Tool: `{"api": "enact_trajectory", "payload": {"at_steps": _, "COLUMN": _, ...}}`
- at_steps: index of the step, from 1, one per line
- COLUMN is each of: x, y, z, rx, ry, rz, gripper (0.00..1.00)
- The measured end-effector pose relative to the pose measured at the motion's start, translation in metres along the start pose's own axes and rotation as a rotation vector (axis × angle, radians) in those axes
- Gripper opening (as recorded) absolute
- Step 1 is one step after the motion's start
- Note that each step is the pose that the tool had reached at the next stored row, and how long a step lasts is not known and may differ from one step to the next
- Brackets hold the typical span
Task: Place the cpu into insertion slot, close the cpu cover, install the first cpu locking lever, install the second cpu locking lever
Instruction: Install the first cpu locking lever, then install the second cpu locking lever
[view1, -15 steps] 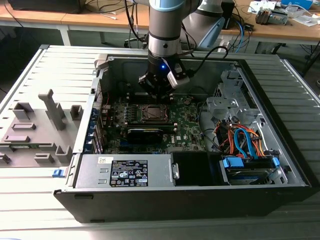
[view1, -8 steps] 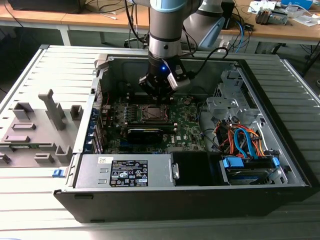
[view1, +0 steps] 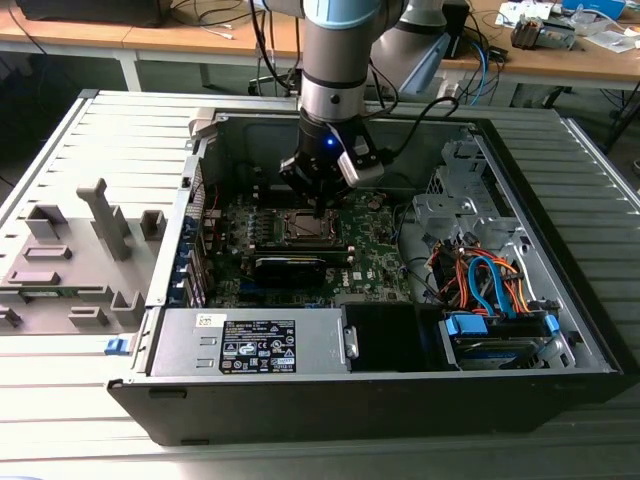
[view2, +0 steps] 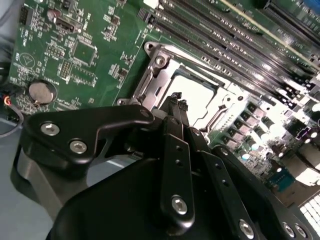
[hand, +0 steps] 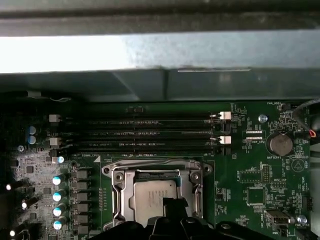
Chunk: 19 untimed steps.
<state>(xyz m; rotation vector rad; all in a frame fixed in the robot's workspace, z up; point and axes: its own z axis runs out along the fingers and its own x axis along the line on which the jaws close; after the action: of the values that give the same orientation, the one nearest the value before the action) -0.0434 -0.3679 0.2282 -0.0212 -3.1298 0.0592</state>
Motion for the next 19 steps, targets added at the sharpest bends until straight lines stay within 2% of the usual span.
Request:
{"api": "enact_trajectory", "payload": {"at_steps": 5, "x": 0.0001, "y": -0.0005, "z": -0.0125, "rx": -0.0002, "ry": -0.0001, "rz": 0.0, "gripper": 0.11}}
{"api": "enact_trajectory", "payload": {"at_steps": 7, "x": 0.0002, "y": -0.0007, "z": -0.0145, "rx": -0.0012, "ry": 0.0, "rz": 0.0, "gripper": 0.11}}
{"api": "enact_trajectory", "payload": {"at_steps": 19, "x": 0.0001, "y": -0.0007, "z": -0.0149, "rx": -0.0022, "ry": 0.0, "rz": 0.0, "gripper": 0.11}}
